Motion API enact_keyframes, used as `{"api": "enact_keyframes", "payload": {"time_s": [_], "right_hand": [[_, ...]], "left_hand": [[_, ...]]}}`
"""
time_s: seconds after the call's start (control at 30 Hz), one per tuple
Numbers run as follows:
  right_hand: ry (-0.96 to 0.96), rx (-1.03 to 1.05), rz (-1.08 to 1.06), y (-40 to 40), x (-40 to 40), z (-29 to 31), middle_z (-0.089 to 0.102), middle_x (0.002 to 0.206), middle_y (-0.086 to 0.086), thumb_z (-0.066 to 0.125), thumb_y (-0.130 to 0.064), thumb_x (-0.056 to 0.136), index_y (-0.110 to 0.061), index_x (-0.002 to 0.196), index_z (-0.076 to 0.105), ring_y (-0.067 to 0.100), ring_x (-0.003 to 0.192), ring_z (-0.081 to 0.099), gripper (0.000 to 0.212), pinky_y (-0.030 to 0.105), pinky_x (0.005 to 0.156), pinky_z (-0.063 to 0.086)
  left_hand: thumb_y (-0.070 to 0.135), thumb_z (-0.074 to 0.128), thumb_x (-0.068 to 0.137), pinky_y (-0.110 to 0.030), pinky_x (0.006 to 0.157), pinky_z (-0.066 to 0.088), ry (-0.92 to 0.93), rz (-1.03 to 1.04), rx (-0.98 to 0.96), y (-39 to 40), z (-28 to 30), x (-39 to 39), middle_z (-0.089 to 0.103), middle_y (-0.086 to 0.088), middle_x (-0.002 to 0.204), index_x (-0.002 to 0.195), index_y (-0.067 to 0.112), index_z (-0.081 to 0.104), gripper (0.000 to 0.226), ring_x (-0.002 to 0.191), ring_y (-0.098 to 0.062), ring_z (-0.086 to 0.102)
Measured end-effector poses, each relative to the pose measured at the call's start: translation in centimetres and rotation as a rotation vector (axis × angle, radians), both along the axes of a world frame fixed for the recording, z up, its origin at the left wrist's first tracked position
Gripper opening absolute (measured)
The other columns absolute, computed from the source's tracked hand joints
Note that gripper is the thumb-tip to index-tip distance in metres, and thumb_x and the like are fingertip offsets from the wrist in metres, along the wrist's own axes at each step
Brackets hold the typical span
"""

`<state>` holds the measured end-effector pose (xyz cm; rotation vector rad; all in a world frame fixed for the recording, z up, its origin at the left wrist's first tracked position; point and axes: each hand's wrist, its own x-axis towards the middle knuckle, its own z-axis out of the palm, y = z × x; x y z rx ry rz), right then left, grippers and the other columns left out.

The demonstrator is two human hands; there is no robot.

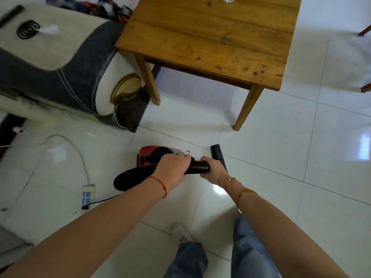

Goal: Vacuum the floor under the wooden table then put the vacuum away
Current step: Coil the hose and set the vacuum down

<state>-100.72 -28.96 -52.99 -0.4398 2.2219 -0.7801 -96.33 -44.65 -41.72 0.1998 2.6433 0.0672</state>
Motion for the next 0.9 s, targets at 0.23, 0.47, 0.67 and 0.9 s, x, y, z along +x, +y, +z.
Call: {"api": "enact_keyframes", "payload": {"time_s": [0.23,0.47,0.67,0.9], "right_hand": [[-0.038,-0.005,-0.098,-4.0,2.3,1.2,0.056,0.088,-0.002,0.067,-0.004,0.079,-0.007,0.11,0.059,0.014,0.081,0.05,0.032,-0.001,0.059,0.036],[-0.053,-0.016,-0.212,-6.2,2.1,1.3,0.056,0.088,-0.002,0.067,-0.002,0.079,-0.006,0.109,0.06,0.015,0.081,0.05,0.032,-0.004,0.06,0.035],[-0.078,0.007,-0.257,-7.2,-0.1,1.5,0.056,0.084,0.001,0.067,-0.002,0.079,-0.006,0.104,0.059,0.014,0.074,0.051,0.026,0.0,0.058,0.038],[-0.132,-0.023,-0.385,-7.7,-1.8,1.6,0.063,0.088,0.003,0.066,-0.001,0.077,-0.013,0.103,0.061,0.021,0.082,0.059,0.03,0.013,0.064,0.045]], "left_hand": [[0.024,0.064,0.084,-0.028,0.076,0.051,0.167,0.068,0.15,-7.2,1.3,3.5,0.061,0.004,0.107,0.119,0.022,0.05,0.038,0.092,-0.015,0.059],[0.026,0.064,0.084,-0.022,0.069,0.043,0.2,0.149,0.107,-12.7,1.1,2.9,0.06,0.005,0.094,0.105,0.018,0.052,0.026,0.081,-0.013,0.057],[0.025,0.065,0.081,-0.023,0.064,0.044,0.173,0.289,0.115,-16.0,0.3,0.4,0.058,0.003,0.089,0.1,0.018,0.051,0.025,0.077,-0.013,0.054],[0.031,0.068,0.081,-0.026,0.063,0.047,0.168,0.518,0.206,-18.5,-1.2,-1.2,0.055,0.005,0.081,0.089,0.02,0.049,0.023,0.072,-0.013,0.054]]}}
